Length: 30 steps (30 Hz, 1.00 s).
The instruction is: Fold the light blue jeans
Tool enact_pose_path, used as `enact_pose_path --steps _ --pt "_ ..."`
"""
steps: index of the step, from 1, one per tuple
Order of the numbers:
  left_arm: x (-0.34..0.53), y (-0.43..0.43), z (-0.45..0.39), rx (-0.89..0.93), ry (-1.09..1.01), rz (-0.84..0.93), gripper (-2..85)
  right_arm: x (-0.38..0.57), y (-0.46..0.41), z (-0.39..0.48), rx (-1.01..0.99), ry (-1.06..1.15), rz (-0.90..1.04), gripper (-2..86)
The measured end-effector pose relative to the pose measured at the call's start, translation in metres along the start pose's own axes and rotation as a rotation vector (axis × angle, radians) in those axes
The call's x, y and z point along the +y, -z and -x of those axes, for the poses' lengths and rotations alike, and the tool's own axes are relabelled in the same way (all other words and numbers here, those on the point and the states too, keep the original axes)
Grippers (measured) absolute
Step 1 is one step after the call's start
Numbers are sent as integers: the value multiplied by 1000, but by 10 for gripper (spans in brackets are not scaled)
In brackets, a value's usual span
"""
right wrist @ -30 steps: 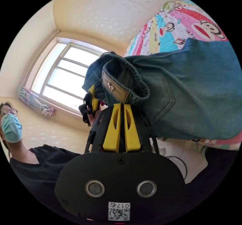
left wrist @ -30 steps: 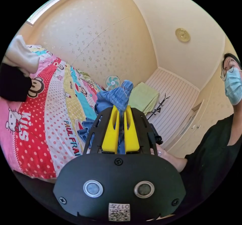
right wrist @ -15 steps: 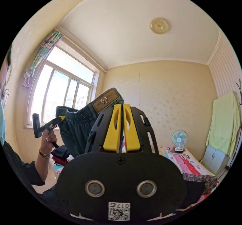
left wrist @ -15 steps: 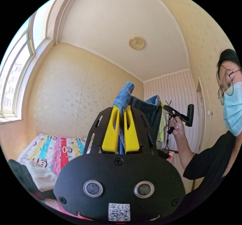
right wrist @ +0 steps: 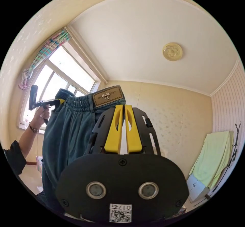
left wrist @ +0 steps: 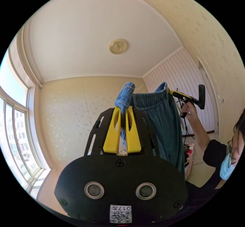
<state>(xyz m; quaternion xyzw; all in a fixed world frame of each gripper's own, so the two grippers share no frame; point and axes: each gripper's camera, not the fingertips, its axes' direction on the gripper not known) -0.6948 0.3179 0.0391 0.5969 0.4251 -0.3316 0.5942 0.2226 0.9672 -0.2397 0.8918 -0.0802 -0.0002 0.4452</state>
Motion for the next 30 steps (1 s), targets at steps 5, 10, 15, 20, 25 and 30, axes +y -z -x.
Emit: enact_pose_path --steps 5,10,15,20,25,30 --pt "-14 -1 -3 -3 25 20 11 -1 -1 17 -16 46 -3 16" --pt "2 11 -40 -6 -51 -157 11 19 8 18 -1 30 -72 16" --pt "6 -67 -14 53 -19 -57 12 56 -66 -15 -8 -43 55 18" --pt "34 -219 60 76 87 128 16 118 -210 -51 72 -92 245 22" --pt "103 -472 187 2 376 427 36 203 -421 -112 100 -212 525 36" --pt "256 -625 259 -150 680 658 94 409 -568 -156 198 -426 804 93"
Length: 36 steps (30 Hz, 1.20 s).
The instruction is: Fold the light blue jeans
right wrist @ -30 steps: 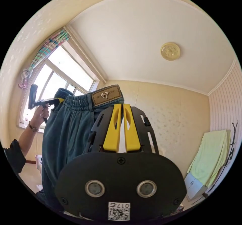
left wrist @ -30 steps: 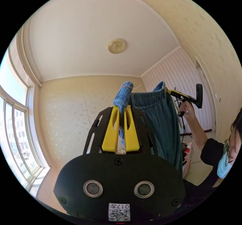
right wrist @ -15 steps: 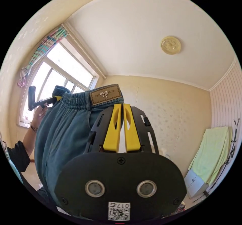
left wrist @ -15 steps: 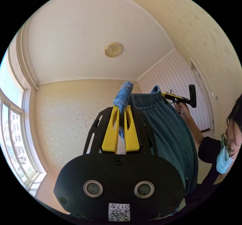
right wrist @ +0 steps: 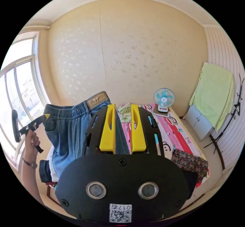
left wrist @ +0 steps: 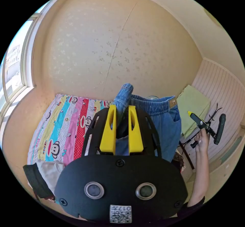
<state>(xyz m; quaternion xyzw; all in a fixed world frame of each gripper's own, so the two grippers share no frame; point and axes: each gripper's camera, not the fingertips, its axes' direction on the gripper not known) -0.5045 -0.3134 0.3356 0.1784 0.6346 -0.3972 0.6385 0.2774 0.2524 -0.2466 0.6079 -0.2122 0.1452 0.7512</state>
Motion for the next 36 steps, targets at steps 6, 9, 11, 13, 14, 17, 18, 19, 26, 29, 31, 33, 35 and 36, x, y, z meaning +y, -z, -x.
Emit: enact_pose_path --steps 6,9,11,13,14,17,18,19,26,29,31,33,35,36 --pt "140 -180 104 -89 -212 343 111 222 -205 -39 -293 222 390 86" --pt "244 -199 174 -108 -229 482 108 380 -251 -58 -444 215 642 81" --pt "300 -184 217 -78 -170 545 108 463 -247 -69 -525 169 733 80" --pt "361 -134 262 -25 -55 552 113 522 -225 -80 -576 106 766 79" --pt "375 -117 270 -14 -24 541 114 548 -205 -88 -599 41 752 79" --pt "436 -41 296 3 146 481 129 583 -158 -90 -762 -98 652 80" --pt "456 -22 300 1 193 486 136 591 -151 -80 -848 -117 643 80" --pt "472 -8 305 -19 236 495 138 594 -150 -72 -891 -116 653 81" --pt "487 3 341 -23 326 503 121 649 -180 60 -900 204 950 88" --pt "478 -4 348 16 320 522 124 651 -167 54 -871 181 897 53" --pt "465 2 348 65 300 552 112 642 -150 29 -1043 56 861 42" --pt "458 17 348 118 304 500 111 631 -122 -21 -1133 -70 728 36" --pt "454 27 350 158 319 460 110 630 -108 -74 -964 -190 661 34" --pt "453 27 352 193 329 466 110 634 -102 -111 -825 -268 626 33"
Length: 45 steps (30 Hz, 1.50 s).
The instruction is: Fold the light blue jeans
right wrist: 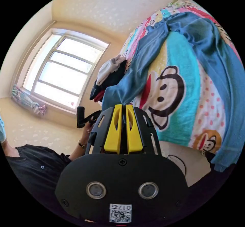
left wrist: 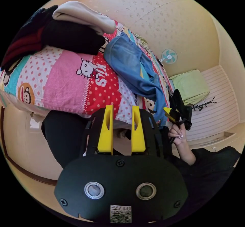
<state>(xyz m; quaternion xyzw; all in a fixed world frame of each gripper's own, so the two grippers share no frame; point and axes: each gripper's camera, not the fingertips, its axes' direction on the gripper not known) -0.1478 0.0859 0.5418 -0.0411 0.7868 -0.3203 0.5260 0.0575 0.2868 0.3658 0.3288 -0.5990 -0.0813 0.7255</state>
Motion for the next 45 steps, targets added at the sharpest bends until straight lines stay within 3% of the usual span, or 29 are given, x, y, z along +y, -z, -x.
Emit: enact_pose_path --steps 2,4,11,15,18,23,24,28,31,32,34,36,40,42,45 --pt "-5 -6 -1 49 -17 21 110 11 35 -34 177 -115 -73 33" --pt "-17 -21 -9 70 -65 55 111 16 55 -60 283 -203 -18 32" --pt "-62 -80 -59 186 -216 162 114 43 87 -74 128 -169 -74 31" --pt "-87 -102 -64 7 -92 30 125 56 102 -78 128 -150 -107 30" --pt "-101 -113 -51 40 35 -56 122 60 109 -78 154 -113 -125 29" --pt "-108 -127 -48 -11 33 -34 31 59 99 -78 156 -109 -44 30" --pt "-108 -122 -43 88 21 26 20 62 107 -70 140 -95 -49 30" --pt "-82 -33 -15 401 18 -49 4 79 136 -43 -40 -23 -6 30" --pt "-70 23 -8 308 -43 4 0 95 143 -28 -138 77 76 27" --pt "-69 27 -7 260 -42 20 -1 99 134 -29 -102 78 137 26" --pt "-62 30 9 -36 50 55 -4 101 117 -39 39 36 240 28" --pt "-55 27 25 -111 152 61 -7 107 131 -45 213 -4 162 43" --pt "-33 28 30 2 152 -41 -9 111 176 -42 433 -17 -50 101" --pt "-30 17 23 -8 125 -18 -9 101 170 -49 554 -12 -39 130" --pt "-31 -11 2 -7 50 54 -7 90 141 -66 656 -12 63 107"
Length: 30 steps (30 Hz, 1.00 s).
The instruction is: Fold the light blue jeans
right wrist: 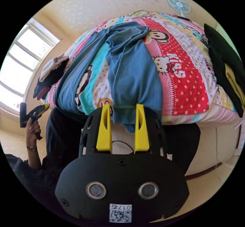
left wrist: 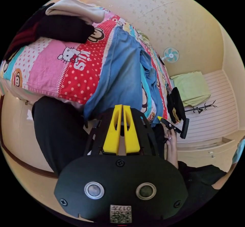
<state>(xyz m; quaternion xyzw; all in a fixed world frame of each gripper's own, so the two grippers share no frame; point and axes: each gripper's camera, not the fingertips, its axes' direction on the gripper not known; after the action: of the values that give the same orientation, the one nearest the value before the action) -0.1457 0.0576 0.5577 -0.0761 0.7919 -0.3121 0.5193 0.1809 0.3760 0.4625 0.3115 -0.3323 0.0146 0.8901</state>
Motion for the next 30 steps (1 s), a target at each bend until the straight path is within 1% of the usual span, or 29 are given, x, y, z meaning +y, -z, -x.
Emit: enact_pose_path --steps 1,2,4,5,7,8,9,10,12,15,17,21,24,25,29,30 --pt "-2 -12 -10 24 -27 43 -5 0 1 1 28 0 0 98" --pt "-2 -18 -16 44 -44 66 -3 3 11 1 34 9 -4 69" --pt "-3 -35 -47 148 -162 155 21 13 39 -8 -39 -2 -39 48" --pt "-3 -38 -56 168 -196 178 34 23 60 -18 -98 -21 -86 42" --pt "-2 -52 -91 220 -310 280 83 35 82 -34 -190 -32 -100 36" --pt "-2 -56 -99 238 -336 303 86 41 92 -45 -268 -25 -99 33" --pt "-2 -63 -116 287 -385 337 94 46 100 -58 -364 -35 -115 31" --pt "-4 -70 -131 338 -424 355 97 49 103 -65 -418 -51 -131 30" --pt "-8 -80 -153 391 -472 373 100 60 110 -95 -646 -122 -185 29" --pt "-12 -97 -187 394 -539 416 110 76 113 -126 -838 -215 -228 29" --pt "-12 -105 -202 359 -561 420 111 82 114 -134 -884 -227 -225 29" --pt "-6 -119 -229 349 -616 415 112 94 118 -140 -904 -216 -215 30" --pt "-5 -140 -235 207 -609 425 129 100 119 -141 -931 -219 -233 30" --pt "-4 -151 -235 196 -592 464 137 101 118 -140 -937 -217 -236 30" --pt "2 -170 -223 295 -509 543 129 103 116 -127 -965 -154 -240 32" --pt "3 -173 -217 324 -487 554 81 100 113 -118 -947 -112 -213 33"
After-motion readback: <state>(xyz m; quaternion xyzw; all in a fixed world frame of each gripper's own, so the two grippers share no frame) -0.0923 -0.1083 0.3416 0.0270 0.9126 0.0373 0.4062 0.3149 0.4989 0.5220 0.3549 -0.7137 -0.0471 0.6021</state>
